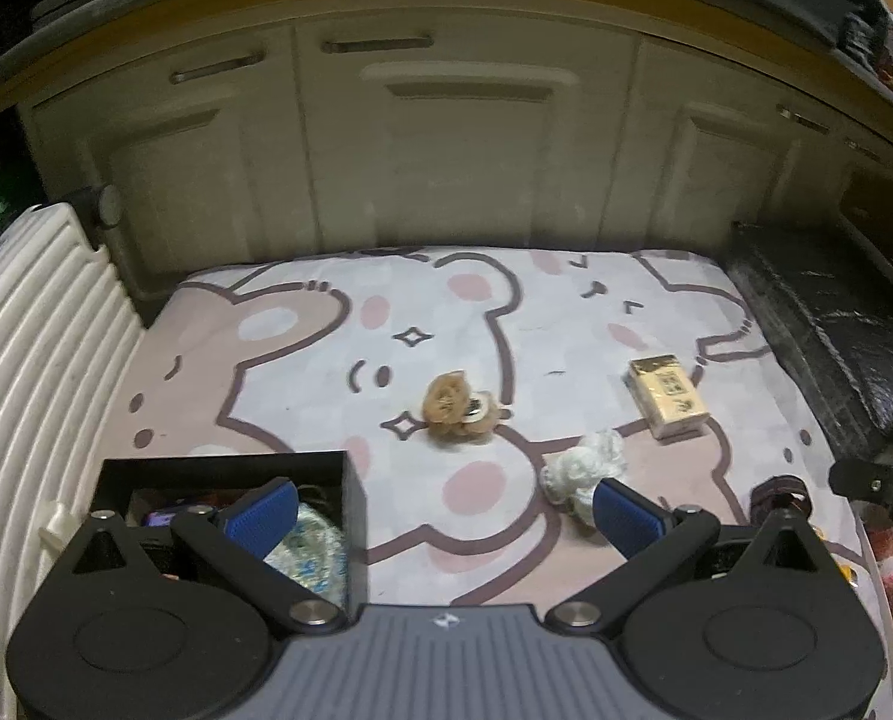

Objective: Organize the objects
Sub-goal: 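Move the left tool to the white yarn skein while the right tool approaches the yellow headlamp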

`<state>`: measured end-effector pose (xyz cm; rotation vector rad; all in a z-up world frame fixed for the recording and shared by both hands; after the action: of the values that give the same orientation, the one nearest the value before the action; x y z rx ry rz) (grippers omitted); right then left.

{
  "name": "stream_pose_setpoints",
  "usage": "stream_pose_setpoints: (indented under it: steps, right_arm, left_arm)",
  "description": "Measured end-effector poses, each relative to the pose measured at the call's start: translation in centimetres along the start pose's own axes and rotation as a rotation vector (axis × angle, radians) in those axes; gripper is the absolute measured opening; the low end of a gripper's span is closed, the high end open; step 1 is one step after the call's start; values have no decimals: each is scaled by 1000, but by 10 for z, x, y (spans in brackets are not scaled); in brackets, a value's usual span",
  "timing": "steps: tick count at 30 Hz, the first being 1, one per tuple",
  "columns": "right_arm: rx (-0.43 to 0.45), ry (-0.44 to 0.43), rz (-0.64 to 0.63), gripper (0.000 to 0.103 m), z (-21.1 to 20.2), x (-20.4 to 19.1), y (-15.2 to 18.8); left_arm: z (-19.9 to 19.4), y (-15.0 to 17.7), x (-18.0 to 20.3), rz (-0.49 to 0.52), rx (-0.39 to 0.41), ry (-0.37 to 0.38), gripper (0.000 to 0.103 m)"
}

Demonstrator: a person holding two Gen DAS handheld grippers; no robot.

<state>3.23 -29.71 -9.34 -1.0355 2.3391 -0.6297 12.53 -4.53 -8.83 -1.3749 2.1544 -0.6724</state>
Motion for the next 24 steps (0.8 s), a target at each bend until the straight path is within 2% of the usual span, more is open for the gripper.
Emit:
stream_pose_setpoints:
  steps: [6, 8, 10, 13, 18, 20, 24]
  right_arm:
    - [-77, 36, 64, 102, 9, 22, 1]
    - [-101, 21, 90, 91, 12, 28, 1]
    - [-125, 4, 97, 85, 14, 35, 3]
    - [-141, 19, 23, 73, 16, 42, 5]
    - [-191, 36, -157, 59, 20, 45, 17]
    - [-217, 41, -198, 51, 24, 47, 22]
    - [-260, 33, -238, 44, 31, 49, 31]
  left_arm:
    - [8, -4, 15, 34, 5, 18, 103]
    - [12, -5, 19, 36, 5, 29, 103]
    - [17, -5, 24, 38, 8, 52, 103]
    - [25, -7, 31, 52, -2, 73, 103]
    - [37, -9, 41, 82, -16, 107, 103]
    - [41, -11, 43, 75, -23, 130, 103]
    - [49, -12, 48, 67, -33, 159, 103]
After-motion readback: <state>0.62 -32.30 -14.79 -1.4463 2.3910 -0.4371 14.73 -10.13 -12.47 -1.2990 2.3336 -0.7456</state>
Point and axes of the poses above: each gripper's, at about its wrist camera, not at the fingertips, and z roughly the way its jaws point, x to its right, y to its underside, the point moved 3 cm from there along z, roughly the way its jaws point, and after that the axes turned 12 degrees about z, right-handed, at the moved point
